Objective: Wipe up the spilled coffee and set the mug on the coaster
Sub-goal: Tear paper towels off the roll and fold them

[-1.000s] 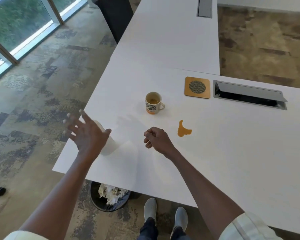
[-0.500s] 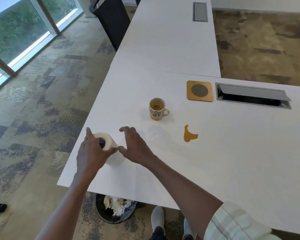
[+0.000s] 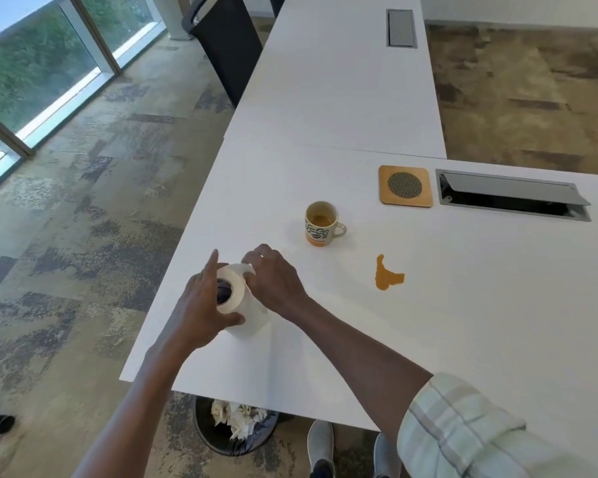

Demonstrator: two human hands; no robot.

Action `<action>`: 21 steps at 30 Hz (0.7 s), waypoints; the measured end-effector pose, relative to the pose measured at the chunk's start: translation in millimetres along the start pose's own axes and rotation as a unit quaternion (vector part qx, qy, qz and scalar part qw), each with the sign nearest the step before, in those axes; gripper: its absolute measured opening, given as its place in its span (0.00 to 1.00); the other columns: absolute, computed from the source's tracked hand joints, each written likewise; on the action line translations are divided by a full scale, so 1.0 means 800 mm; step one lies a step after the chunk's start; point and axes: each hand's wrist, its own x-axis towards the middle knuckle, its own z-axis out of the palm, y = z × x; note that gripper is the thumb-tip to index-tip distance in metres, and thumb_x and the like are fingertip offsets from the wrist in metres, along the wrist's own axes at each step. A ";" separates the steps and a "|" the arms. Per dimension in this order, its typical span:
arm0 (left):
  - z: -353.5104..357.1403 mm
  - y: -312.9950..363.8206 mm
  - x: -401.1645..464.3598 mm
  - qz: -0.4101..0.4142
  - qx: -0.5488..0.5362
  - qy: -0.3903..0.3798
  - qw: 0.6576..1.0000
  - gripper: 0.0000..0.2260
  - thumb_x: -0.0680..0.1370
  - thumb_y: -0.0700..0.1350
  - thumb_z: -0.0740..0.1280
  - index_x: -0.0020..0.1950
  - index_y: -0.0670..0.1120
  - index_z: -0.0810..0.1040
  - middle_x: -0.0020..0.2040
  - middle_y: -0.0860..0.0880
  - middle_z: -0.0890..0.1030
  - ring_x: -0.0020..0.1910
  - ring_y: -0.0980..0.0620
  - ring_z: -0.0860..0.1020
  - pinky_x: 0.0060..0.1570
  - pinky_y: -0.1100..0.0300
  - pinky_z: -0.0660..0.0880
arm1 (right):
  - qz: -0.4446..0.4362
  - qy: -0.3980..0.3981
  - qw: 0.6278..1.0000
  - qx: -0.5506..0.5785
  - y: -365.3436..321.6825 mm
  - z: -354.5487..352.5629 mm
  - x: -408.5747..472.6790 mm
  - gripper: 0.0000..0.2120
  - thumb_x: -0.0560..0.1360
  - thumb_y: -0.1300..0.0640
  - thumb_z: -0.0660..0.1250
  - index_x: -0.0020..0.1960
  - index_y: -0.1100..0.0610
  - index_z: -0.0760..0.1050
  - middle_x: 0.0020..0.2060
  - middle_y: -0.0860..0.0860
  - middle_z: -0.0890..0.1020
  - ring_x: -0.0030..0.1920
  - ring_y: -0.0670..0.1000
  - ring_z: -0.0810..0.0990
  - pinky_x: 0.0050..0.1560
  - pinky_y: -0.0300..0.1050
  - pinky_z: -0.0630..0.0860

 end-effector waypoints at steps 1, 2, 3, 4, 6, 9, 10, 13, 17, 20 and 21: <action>0.000 -0.001 0.002 0.010 0.033 -0.013 0.999 0.58 0.67 0.50 0.81 0.83 0.50 0.43 0.80 0.51 0.62 0.78 0.45 0.59 0.72 0.46 0.62 | -0.004 0.002 1.000 -0.006 0.002 -0.003 0.003 0.10 0.76 0.58 0.61 0.53 0.60 0.77 0.54 0.56 0.77 0.52 0.57 0.76 0.44 0.49 0.76; 0.000 -0.002 0.003 0.007 0.072 -0.022 0.997 0.57 0.67 0.52 0.80 0.83 0.52 0.42 0.82 0.50 0.57 0.80 0.44 0.53 0.75 0.41 0.58 | -0.006 0.004 1.000 -0.014 0.004 -0.006 0.005 0.09 0.77 0.58 0.61 0.50 0.62 0.78 0.53 0.56 0.78 0.51 0.57 0.77 0.44 0.49 0.76; 0.000 -0.001 0.003 -0.004 0.099 -0.029 0.995 0.57 0.66 0.56 0.80 0.82 0.54 0.43 0.82 0.50 0.51 0.81 0.43 0.48 0.75 0.36 0.53 | -0.005 0.005 1.000 -0.018 0.007 -0.008 0.007 0.10 0.76 0.58 0.61 0.48 0.62 0.78 0.52 0.56 0.78 0.51 0.57 0.77 0.45 0.50 0.77; 0.001 0.000 0.003 -0.016 0.110 -0.035 0.993 0.57 0.65 0.62 0.79 0.82 0.56 0.43 0.83 0.49 0.47 0.81 0.43 0.44 0.75 0.33 0.49 | -0.003 0.004 1.000 -0.017 0.009 -0.010 0.007 0.10 0.76 0.58 0.62 0.47 0.63 0.78 0.52 0.55 0.78 0.50 0.56 0.77 0.45 0.50 0.77; 0.003 0.007 0.003 -0.029 0.110 -0.035 0.993 0.57 0.61 0.73 0.74 0.81 0.59 0.47 0.83 0.48 0.43 0.81 0.42 0.38 0.73 0.29 0.44 | 0.001 0.005 1.000 -0.014 0.016 -0.013 0.007 0.09 0.75 0.58 0.62 0.45 0.63 0.78 0.51 0.54 0.79 0.49 0.55 0.77 0.44 0.49 0.77; 0.009 0.022 0.007 -0.049 0.119 0.003 0.992 0.49 0.61 0.81 0.63 0.77 0.58 0.60 0.83 0.45 0.44 0.80 0.39 0.36 0.70 0.25 0.44 | 0.015 0.005 1.000 0.002 0.027 -0.020 0.002 0.09 0.74 0.59 0.62 0.44 0.62 0.79 0.52 0.53 0.79 0.51 0.54 0.76 0.43 0.45 0.72; 0.011 0.026 0.008 -0.062 0.120 0.021 0.991 0.45 0.63 0.80 0.61 0.74 0.56 0.65 0.82 0.43 0.46 0.80 0.38 0.37 0.69 0.24 0.44 | 0.021 0.007 1.000 0.006 0.031 -0.023 0.000 0.08 0.74 0.59 0.63 0.44 0.62 0.79 0.52 0.52 0.79 0.52 0.54 0.76 0.43 0.44 0.71; 0.016 0.031 0.010 -0.088 0.110 0.059 0.988 0.36 0.69 0.76 0.63 0.68 0.53 0.71 0.81 0.40 0.49 0.80 0.36 0.39 0.68 0.21 0.46 | 0.031 0.012 0.999 0.005 0.046 -0.034 -0.010 0.08 0.74 0.58 0.64 0.45 0.61 0.80 0.53 0.52 0.79 0.53 0.53 0.76 0.43 0.43 0.69; 0.025 0.028 0.003 -0.101 0.108 0.068 0.987 0.33 0.69 0.64 0.71 0.71 0.55 0.68 0.80 0.39 0.53 0.80 0.35 0.42 0.68 0.22 0.49 | 0.050 0.017 0.998 0.028 0.063 -0.047 -0.031 0.08 0.74 0.58 0.65 0.46 0.61 0.80 0.53 0.50 0.79 0.54 0.52 0.76 0.46 0.46 0.73; 0.031 0.029 -0.005 -0.127 0.107 0.072 0.983 0.34 0.69 0.61 0.73 0.72 0.55 0.67 0.79 0.40 0.57 0.79 0.35 0.45 0.69 0.24 0.49 | 0.072 0.023 0.996 0.046 0.072 -0.055 -0.046 0.08 0.75 0.57 0.66 0.48 0.60 0.81 0.54 0.50 0.79 0.54 0.51 0.76 0.48 0.46 0.73; 0.033 0.028 -0.007 -0.140 0.104 0.075 0.982 0.34 0.69 0.61 0.74 0.72 0.54 0.67 0.78 0.40 0.58 0.79 0.35 0.46 0.70 0.25 0.50 | 0.081 0.025 0.995 0.052 0.074 -0.058 -0.051 0.08 0.75 0.57 0.66 0.48 0.60 0.81 0.54 0.49 0.79 0.54 0.51 0.76 0.48 0.46 0.73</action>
